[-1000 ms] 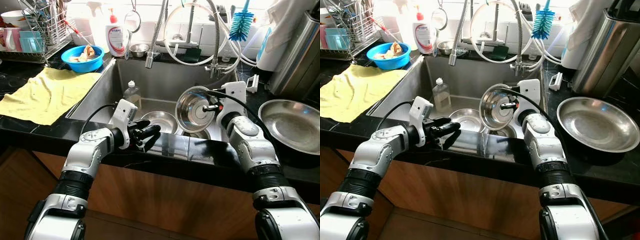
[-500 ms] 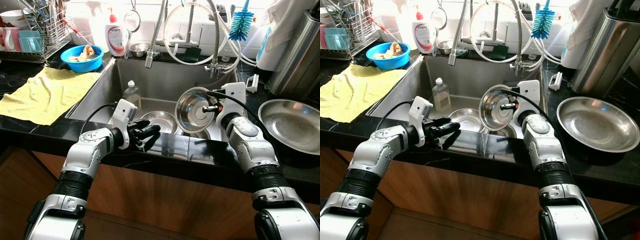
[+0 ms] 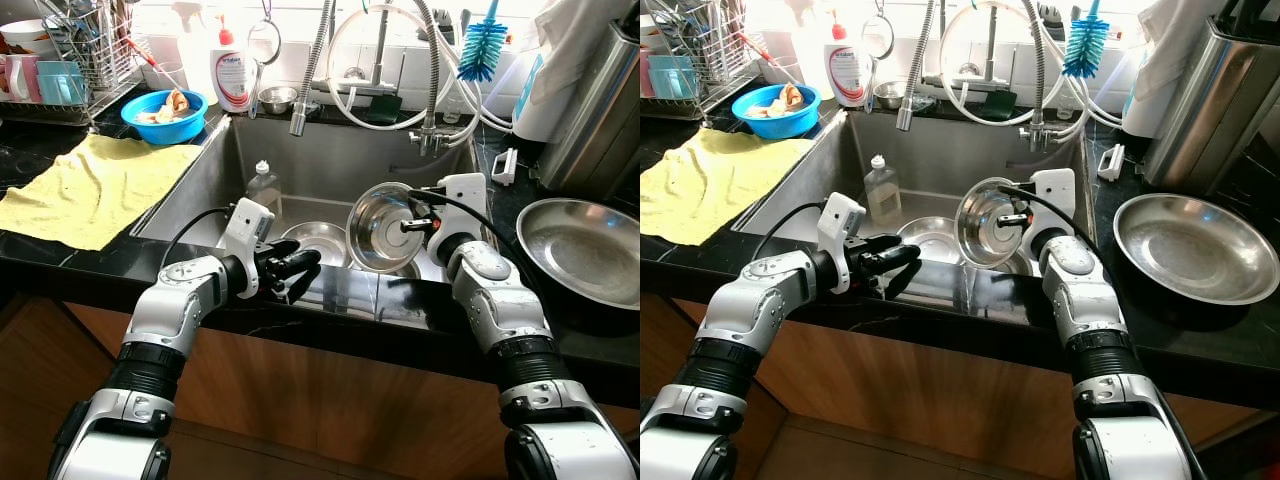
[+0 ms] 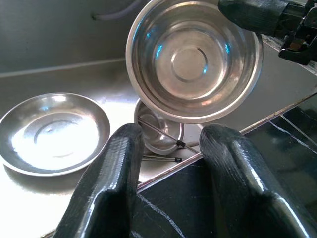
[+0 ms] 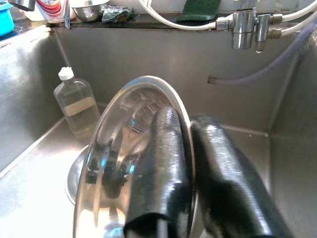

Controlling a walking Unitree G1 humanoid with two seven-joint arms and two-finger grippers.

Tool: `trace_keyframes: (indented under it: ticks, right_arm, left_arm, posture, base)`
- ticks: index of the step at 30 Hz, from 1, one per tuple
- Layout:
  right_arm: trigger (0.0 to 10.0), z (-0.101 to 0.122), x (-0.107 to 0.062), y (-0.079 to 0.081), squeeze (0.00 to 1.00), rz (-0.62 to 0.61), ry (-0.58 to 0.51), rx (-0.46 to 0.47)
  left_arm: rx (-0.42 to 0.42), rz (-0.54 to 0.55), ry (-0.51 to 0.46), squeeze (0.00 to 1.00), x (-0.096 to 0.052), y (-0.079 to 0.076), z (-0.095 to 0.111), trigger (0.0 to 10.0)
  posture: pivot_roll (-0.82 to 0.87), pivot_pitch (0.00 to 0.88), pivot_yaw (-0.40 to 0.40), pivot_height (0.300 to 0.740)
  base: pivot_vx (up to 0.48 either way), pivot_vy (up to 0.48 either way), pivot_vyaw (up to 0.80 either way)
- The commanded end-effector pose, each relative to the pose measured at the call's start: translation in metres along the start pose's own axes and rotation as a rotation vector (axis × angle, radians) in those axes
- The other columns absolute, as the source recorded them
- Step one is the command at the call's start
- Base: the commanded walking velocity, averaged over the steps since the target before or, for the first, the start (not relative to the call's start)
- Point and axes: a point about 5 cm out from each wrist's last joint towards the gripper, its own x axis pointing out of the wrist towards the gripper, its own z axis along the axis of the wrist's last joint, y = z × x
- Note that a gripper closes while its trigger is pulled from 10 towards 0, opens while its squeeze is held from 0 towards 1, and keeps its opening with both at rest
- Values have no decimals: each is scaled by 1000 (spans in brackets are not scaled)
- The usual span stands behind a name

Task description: Kitchen organization

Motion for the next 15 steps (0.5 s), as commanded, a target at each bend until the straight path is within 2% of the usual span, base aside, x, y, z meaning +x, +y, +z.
trace_keyframes:
  ticks: [1,7,9,10,11,15]
  right_arm:
    - [10000,4,-1,-2,988,-10,-19,11]
    - [10000,3,-1,-2,980,-6,-15,5]
    - [10000,3,-2,-3,910,-8,-19,1]
    - [10000,4,-2,-3,125,-16,-26,-5]
    - [10000,7,-3,-4,0,-24,-39,-17]
    - [10000,21,-8,-4,0,-49,-109,-44]
  left_arm:
    - [-77,18,116,0,-4,2,-30,10000]
    - [-76,11,113,0,-1,0,-30,10000]
    - [-75,7,112,0,-1,0,-30,10000]
    - [-75,7,112,0,-1,0,-30,10000]
    - [-74,7,112,0,-1,0,-30,10000]
    - [-75,7,111,0,-1,-1,-31,10000]
  posture:
    - [-61,0,-16,740]
    - [-66,0,-15,740]
    - [-67,0,-16,740]
    - [-66,0,-16,740]
    - [-66,0,-17,740]
    - [-68,0,-18,740]
  base:
    - [0,0,0]
    - [0,0,0]
    - [0,0,0]
    - [0,0,0]
    - [0,0,0]
    - [0,0,0]
